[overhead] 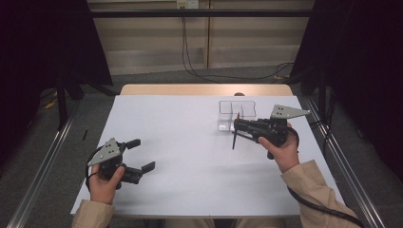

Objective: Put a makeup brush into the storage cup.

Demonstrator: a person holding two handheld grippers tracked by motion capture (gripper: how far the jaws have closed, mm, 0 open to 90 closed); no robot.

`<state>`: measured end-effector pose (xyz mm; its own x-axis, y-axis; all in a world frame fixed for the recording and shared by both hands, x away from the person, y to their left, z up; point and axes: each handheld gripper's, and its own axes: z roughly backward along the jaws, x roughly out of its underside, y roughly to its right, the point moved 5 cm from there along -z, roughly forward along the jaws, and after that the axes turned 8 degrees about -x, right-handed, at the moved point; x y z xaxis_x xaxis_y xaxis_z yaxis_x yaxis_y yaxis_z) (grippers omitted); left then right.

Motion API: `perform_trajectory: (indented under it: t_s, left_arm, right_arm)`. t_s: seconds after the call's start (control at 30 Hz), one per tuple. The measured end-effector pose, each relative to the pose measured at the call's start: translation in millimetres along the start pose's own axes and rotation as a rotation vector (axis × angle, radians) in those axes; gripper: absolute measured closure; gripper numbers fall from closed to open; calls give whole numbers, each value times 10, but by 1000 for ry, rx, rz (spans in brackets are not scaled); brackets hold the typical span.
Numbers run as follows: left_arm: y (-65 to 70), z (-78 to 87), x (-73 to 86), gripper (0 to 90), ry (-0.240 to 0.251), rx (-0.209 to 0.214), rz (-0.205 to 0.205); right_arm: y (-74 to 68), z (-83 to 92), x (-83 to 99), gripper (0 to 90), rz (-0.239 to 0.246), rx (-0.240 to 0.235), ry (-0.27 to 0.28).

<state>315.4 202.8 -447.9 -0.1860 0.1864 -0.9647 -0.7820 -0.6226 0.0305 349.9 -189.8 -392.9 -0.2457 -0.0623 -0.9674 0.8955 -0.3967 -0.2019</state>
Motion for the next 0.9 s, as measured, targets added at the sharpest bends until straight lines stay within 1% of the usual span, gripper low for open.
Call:
perform_trajectory:
  t_s: [0.33,0.47,0.67,0.73,0.87,0.9]
  left_arm:
    - [6,4,-1,0,8,-1,-1]
    - [18,1,-2,0,14,7,-4]
    - [16,2,3,0,12,7,-6]
    - [21,3,-2,0,13,6,-6]
    - [27,7,-2,0,16,8,-16]
    - [26,7,-1,0,16,8,-12]
  right_arm:
    - [104,20,-91,837,1,22,14]
    - [153,32,-122,837,7,37,12]
    - [229,27,-176,838,2,51,24]
    - [254,20,-194,837,5,58,19]
    - [337,31,-241,837,3,82,28]
    - [337,31,-241,837,3,82,28]
